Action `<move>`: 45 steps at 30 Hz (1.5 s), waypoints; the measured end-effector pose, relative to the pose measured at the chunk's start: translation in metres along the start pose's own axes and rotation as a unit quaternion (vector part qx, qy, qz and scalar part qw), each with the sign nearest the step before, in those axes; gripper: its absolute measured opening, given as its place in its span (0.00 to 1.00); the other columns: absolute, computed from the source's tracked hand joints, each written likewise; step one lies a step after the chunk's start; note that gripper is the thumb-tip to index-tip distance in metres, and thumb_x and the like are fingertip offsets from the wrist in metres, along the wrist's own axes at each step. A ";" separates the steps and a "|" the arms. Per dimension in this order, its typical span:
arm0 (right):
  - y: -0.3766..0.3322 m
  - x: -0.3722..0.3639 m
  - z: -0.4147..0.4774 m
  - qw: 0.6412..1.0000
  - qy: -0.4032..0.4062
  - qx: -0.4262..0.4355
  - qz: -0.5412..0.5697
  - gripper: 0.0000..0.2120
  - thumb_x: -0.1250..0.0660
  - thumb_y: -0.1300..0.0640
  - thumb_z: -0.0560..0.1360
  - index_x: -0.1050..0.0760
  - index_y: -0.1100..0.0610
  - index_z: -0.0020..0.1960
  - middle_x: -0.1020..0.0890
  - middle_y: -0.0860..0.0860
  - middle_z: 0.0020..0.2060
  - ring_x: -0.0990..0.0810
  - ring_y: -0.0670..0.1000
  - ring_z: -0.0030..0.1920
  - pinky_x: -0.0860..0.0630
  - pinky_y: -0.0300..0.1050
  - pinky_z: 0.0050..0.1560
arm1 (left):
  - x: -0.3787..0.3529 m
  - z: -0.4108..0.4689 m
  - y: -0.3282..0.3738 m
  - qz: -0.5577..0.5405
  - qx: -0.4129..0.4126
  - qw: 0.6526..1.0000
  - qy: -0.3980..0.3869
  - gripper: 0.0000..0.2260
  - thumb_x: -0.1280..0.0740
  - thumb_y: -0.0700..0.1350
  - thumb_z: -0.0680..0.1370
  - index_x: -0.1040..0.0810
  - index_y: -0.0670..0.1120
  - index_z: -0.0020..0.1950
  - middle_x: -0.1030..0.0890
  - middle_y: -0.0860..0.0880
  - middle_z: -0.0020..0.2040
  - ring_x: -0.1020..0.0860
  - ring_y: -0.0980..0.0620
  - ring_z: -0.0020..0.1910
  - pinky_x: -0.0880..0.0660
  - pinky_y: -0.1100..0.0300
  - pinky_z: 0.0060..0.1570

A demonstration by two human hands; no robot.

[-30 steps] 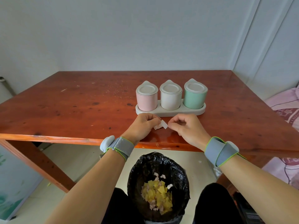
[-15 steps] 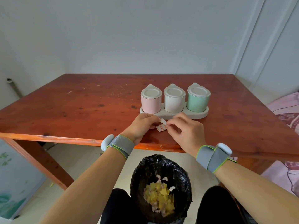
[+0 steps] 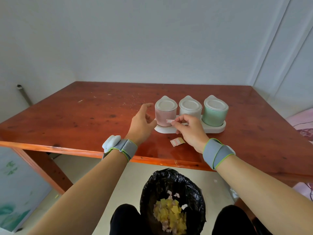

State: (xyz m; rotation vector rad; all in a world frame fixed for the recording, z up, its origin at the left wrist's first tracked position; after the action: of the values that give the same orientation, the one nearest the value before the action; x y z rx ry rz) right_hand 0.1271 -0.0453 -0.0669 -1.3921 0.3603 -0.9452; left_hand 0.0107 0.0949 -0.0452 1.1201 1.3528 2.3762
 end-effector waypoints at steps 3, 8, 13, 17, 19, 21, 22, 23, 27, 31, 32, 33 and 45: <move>0.005 -0.006 0.006 1.000 0.011 -0.018 0.008 0.04 0.31 0.55 0.75 0.22 0.56 0.45 0.24 0.52 0.38 0.23 0.49 0.31 0.24 0.46 0.39 | -0.008 0.008 0.012 0.101 -0.063 0.992 -0.045 0.31 0.33 0.42 0.70 0.38 0.59 0.71 0.24 0.48 0.46 0.25 0.48 0.41 0.24 0.51 0.49; 0.002 -0.009 0.014 0.999 0.029 -0.004 0.030 0.05 0.30 0.57 0.75 0.23 0.56 0.41 0.26 0.55 0.38 0.25 0.51 0.31 0.28 0.30 0.29 | -0.020 0.019 0.015 0.197 -0.080 0.972 -0.096 0.29 0.32 0.45 0.71 0.35 0.57 0.71 0.29 0.46 0.56 0.24 0.43 0.47 0.24 0.45 0.52; 0.002 -0.012 0.018 0.999 0.026 -0.003 0.027 0.05 0.30 0.58 0.75 0.22 0.59 0.45 0.27 0.53 0.36 0.26 0.50 0.31 0.30 0.28 0.28 | -0.020 0.025 0.019 0.187 -0.088 0.975 -0.080 0.24 0.31 0.46 0.72 0.29 0.55 0.67 0.29 0.46 0.58 0.24 0.42 0.48 0.24 0.45 0.53; 0.004 -0.015 0.020 1.000 0.024 -0.002 0.019 0.04 0.30 0.59 0.75 0.22 0.59 0.44 0.27 0.53 0.36 0.25 0.51 0.32 0.30 0.29 0.28 | -0.019 0.026 0.021 0.196 -0.100 0.973 -0.069 0.23 0.29 0.46 0.72 0.28 0.54 0.66 0.28 0.46 0.57 0.24 0.42 0.49 0.24 0.44 0.51; 0.006 -0.016 0.020 1.000 0.026 -0.005 0.017 0.03 0.30 0.59 0.75 0.22 0.58 0.43 0.27 0.52 0.36 0.25 0.52 0.33 0.30 0.29 0.28 | -0.020 0.027 0.021 0.201 -0.105 0.972 -0.062 0.23 0.29 0.46 0.72 0.27 0.53 0.66 0.28 0.45 0.57 0.24 0.41 0.49 0.24 0.44 0.51; 0.008 -0.016 0.021 0.999 0.029 -0.006 0.011 0.04 0.30 0.59 0.75 0.23 0.56 0.41 0.27 0.52 0.37 0.25 0.52 0.34 0.30 0.29 0.28 | -0.020 0.028 0.021 0.204 -0.110 0.971 -0.054 0.22 0.30 0.46 0.72 0.27 0.53 0.65 0.28 0.45 0.57 0.24 0.42 0.49 0.24 0.45 0.50; 0.009 -0.016 0.021 0.999 0.031 -0.008 0.007 0.04 0.31 0.59 0.75 0.23 0.55 0.41 0.27 0.52 0.37 0.25 0.51 0.33 0.30 0.29 0.28 | -0.020 0.028 0.020 0.205 -0.112 0.971 -0.049 0.22 0.30 0.46 0.72 0.27 0.53 0.65 0.28 0.46 0.56 0.24 0.42 0.49 0.23 0.45 0.49; 0.010 -0.016 0.021 0.999 0.032 -0.009 0.007 0.04 0.31 0.59 0.75 0.23 0.55 0.41 0.27 0.52 0.37 0.25 0.51 0.33 0.29 0.29 0.29 | -0.020 0.028 0.020 0.206 -0.114 0.971 -0.044 0.21 0.30 0.46 0.72 0.27 0.53 0.65 0.28 0.46 0.56 0.24 0.42 0.49 0.23 0.45 0.49; 0.011 -0.016 0.021 0.999 0.035 -0.008 0.001 0.04 0.31 0.59 0.75 0.23 0.55 0.42 0.26 0.50 0.35 0.24 0.50 0.32 0.27 0.38 0.34 | -0.020 0.029 0.019 0.205 -0.117 0.971 -0.023 0.20 0.31 0.44 0.72 0.26 0.53 0.64 0.27 0.46 0.55 0.24 0.42 0.48 0.23 0.46 0.46; 0.012 -0.015 0.021 0.999 0.041 -0.003 -0.011 0.04 0.31 0.58 0.75 0.23 0.54 0.42 0.25 0.48 0.35 0.23 0.50 0.32 0.27 0.39 0.35 | -0.021 0.028 0.018 0.203 -0.125 0.971 -0.015 0.20 0.30 0.44 0.72 0.25 0.51 0.64 0.27 0.45 0.53 0.23 0.42 0.47 0.23 0.46 0.44; 0.012 -0.015 0.021 0.999 0.044 -0.002 -0.014 0.04 0.31 0.58 0.75 0.23 0.53 0.42 0.25 0.47 0.34 0.23 0.50 0.32 0.28 0.38 0.35 | -0.021 0.029 0.017 0.203 -0.125 0.971 -0.015 0.20 0.30 0.44 0.72 0.25 0.51 0.64 0.27 0.45 0.53 0.23 0.42 0.46 0.23 0.46 0.44; 0.012 -0.014 0.021 0.999 0.047 -0.001 -0.017 0.04 0.31 0.58 0.75 0.23 0.53 0.41 0.25 0.47 0.34 0.23 0.50 0.33 0.27 0.39 0.35 | -0.021 0.029 0.017 0.203 -0.124 0.971 -0.015 0.20 0.30 0.44 0.72 0.25 0.52 0.64 0.27 0.46 0.53 0.23 0.43 0.46 0.23 0.46 0.44; 0.032 0.011 0.014 0.975 0.055 -0.041 -0.213 0.11 0.34 0.49 0.73 0.21 0.48 0.55 0.16 0.46 0.38 0.18 0.52 0.46 0.22 0.51 0.52 | -0.024 0.024 0.018 0.200 -0.121 0.972 -0.010 0.21 0.29 0.48 0.71 0.27 0.50 0.62 0.29 0.47 0.57 0.23 0.43 0.47 0.22 0.47 0.43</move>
State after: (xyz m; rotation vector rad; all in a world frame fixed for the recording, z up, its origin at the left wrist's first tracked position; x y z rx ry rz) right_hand 0.1553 -0.0472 -0.0906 -1.5274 0.1839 -1.3755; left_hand 0.0480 0.0889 -0.0360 1.4456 0.8579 2.6993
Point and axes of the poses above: each hand's wrist, its own z-axis towards the middle knuckle, its own x-axis out of the back of the hand, y = z × x, the point moved 9 cm from there along z, towards the middle knuckle
